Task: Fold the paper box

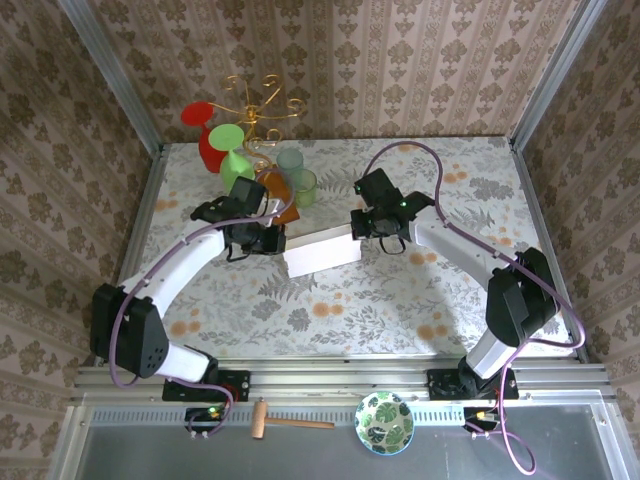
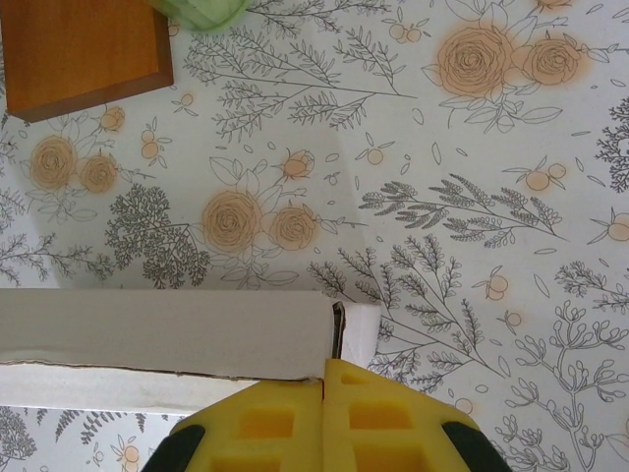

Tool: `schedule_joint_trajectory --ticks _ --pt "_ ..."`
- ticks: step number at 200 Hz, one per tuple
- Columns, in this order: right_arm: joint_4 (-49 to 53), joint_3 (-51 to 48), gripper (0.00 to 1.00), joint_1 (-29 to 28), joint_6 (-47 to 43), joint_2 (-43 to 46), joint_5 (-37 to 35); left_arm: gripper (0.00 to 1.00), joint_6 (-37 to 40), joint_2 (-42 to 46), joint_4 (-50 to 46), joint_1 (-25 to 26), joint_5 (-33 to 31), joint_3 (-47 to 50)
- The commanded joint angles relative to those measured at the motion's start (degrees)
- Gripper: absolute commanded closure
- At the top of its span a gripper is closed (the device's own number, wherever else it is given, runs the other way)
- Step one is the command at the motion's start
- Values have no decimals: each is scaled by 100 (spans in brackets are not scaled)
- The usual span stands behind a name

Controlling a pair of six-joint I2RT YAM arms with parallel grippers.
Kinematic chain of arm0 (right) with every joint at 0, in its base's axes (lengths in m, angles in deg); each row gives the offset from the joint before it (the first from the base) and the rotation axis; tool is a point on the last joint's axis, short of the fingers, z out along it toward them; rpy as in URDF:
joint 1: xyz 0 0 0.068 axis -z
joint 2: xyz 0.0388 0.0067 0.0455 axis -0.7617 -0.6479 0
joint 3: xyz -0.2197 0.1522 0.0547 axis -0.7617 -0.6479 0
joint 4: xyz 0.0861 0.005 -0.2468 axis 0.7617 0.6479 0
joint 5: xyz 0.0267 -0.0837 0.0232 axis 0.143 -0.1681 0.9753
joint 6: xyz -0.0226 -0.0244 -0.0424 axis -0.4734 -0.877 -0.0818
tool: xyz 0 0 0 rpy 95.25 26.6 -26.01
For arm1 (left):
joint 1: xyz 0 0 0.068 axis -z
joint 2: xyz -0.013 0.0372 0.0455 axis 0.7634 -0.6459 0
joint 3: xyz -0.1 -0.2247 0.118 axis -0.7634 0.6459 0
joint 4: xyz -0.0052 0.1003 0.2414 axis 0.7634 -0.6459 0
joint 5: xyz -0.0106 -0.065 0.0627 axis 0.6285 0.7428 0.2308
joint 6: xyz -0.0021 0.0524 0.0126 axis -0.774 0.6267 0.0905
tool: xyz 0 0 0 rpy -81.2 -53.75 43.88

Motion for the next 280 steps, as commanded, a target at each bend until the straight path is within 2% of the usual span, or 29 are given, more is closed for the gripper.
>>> schedule_joint_trajectory --ticks 1,53,66,98,122,145,163,196,228,249,280 --pt "143 -218 100 -139 -97 61 301 86 -287 119 38 110 226 95" --pt "95 -284 100 -142 -63 61 255 60 -1388 656 533 -93 761 314" --pt "98 -264 100 -140 -68 56 255 60 -1842 844 835 -324 929 468" --pt "110 -281 100 -139 -76 61 256 61 -2795 1213 1552 -496 1060 788" --pt "110 -277 100 -139 -64 51 226 61 -3204 1216 1487 -621 1048 808" --pt "117 -280 100 -144 -61 61 221 60 -3840 1313 1060 -749 599 771" --pt "106 -283 100 -149 -40 70 220 60 -4986 1456 916 -806 197 932" --pt "120 -258 100 -167 -55 50 218 57 -7090 1562 929 -697 120 1306" --pt "120 -258 100 -166 -41 61 217 52 -8498 1715 1293 -428 -89 1649" --pt "126 -254 100 -166 -44 47 217 47 -9037 1697 1721 -347 -101 1876" --pt "120 -267 100 -166 -20 52 220 43 -9398 1699 1784 -232 -74 1996"
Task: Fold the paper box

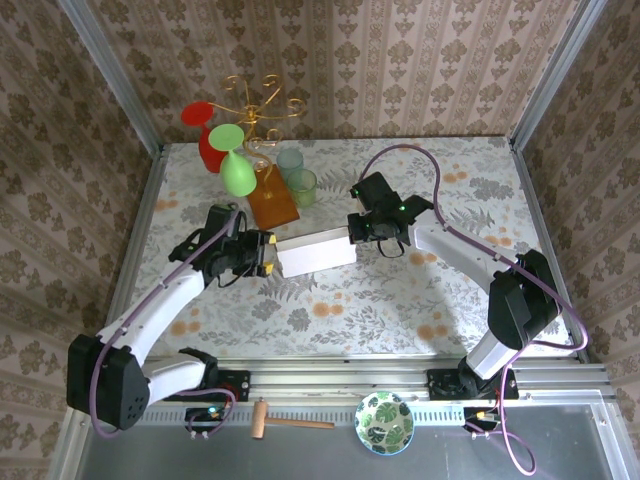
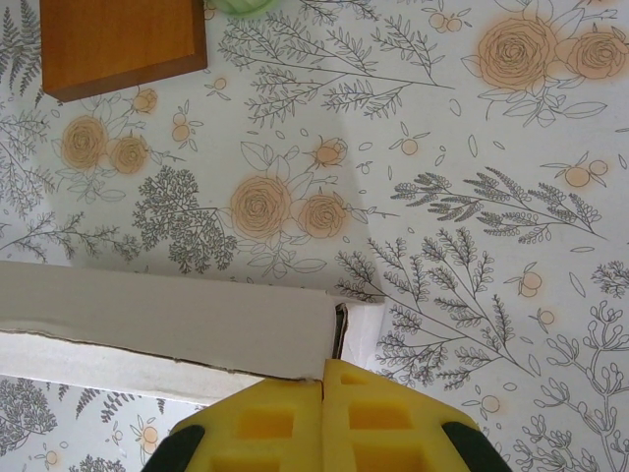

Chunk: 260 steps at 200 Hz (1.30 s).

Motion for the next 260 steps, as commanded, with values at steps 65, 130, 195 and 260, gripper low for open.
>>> schedule_joint_trajectory --ticks 65,130,195,260 --pt "261 -160 100 -57 30 -13 85 36 -1380 556 70 104 -722 146" --pt "279 -161 100 -58 9 -28 84 35 -1726 -128 998 163 -230 201" --pt "270 -189 100 -61 54 2 84 45 -1846 -195 1315 293 -244 553" --pt "262 -240 100 -60 50 70 84 54 -1822 -72 1445 403 -386 798"
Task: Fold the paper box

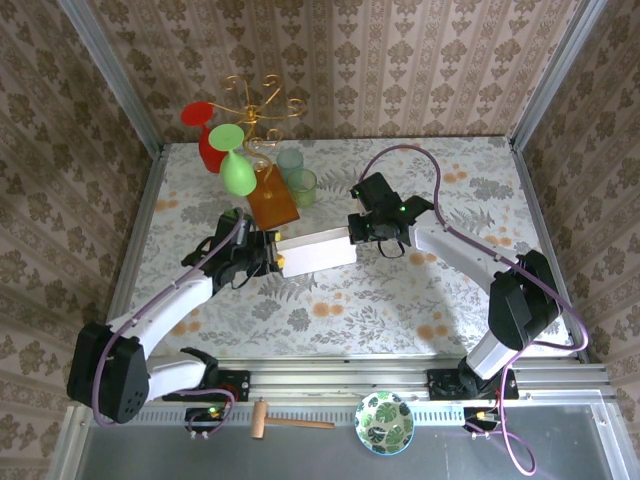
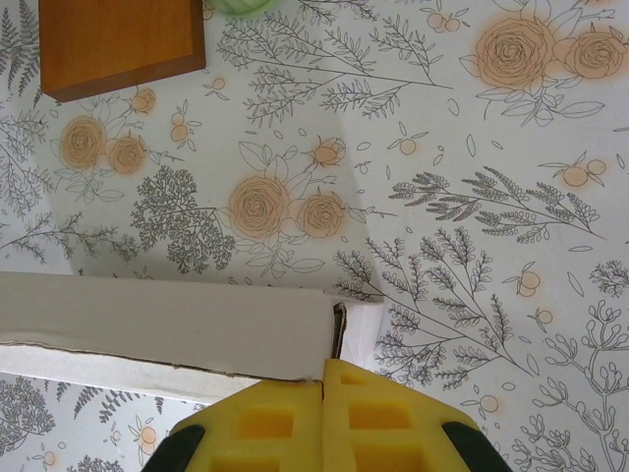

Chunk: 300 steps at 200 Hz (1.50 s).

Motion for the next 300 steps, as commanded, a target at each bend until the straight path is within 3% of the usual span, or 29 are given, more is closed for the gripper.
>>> schedule_joint_trajectory --ticks 1,71,123,159,205,238,265,300 --pt "286 -188 100 -59 53 40 84 54 -405 106 -60 79 -68 153" --pt "399 -79 99 -73 49 84 130 62 -307 167 -94 101 -138 272" --pt "638 149 79 -70 198 118 192 63 -329 229 -103 119 -218 361" --pt "940 464 64 -41 773 175 300 63 -346 238 -121 119 -226 360" --pt "973 570 56 -1 1862 410 849 64 -401 229 -150 119 -243 361" --pt "763 255 54 214 3140 778 990 64 -457 229 -121 119 -252 393" --pt "-116 -422 49 591 4881 1078 1474 65 -469 238 -111 119 -253 397" --pt "-1442 -1217 42 652 6621 1145 1969 65 -478 247 -91 119 -253 421"
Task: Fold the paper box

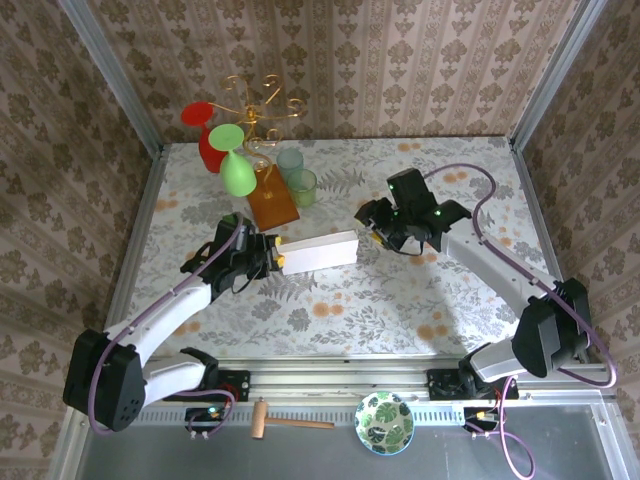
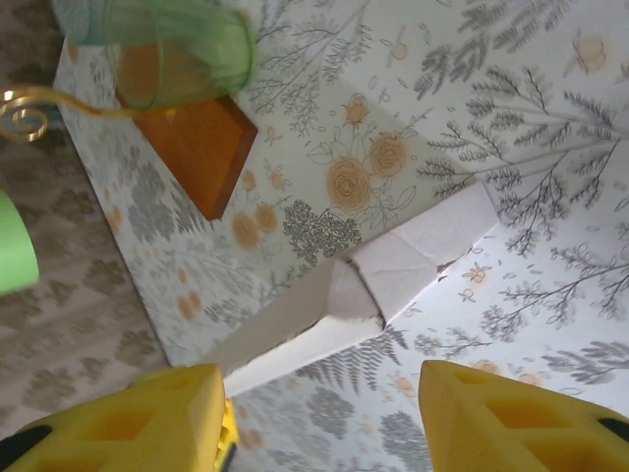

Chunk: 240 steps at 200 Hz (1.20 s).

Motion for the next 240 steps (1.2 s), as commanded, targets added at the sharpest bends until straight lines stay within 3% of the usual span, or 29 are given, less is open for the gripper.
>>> schedule_joint_trajectory --ticks 1,65,100,174,240 --pt "-1103 -491 42 -38 1810 74 518 65 -402 22 -302 45 -133 181" --pt "-1338 -897 39 -8 2222 -23 727 65 -406 17 -287 36 -133 185" --pt "-1729 -951 42 50 2174 -251 867 65 -413 26 -286 40 -132 190" --pt "-1732 -1119 68 137 1907 -332 802 65 -438 8 -232 -6 -146 207" --pt "-1714 -1085 78 173 1697 -554 765 61 -262 -71 -30 -241 42 205"
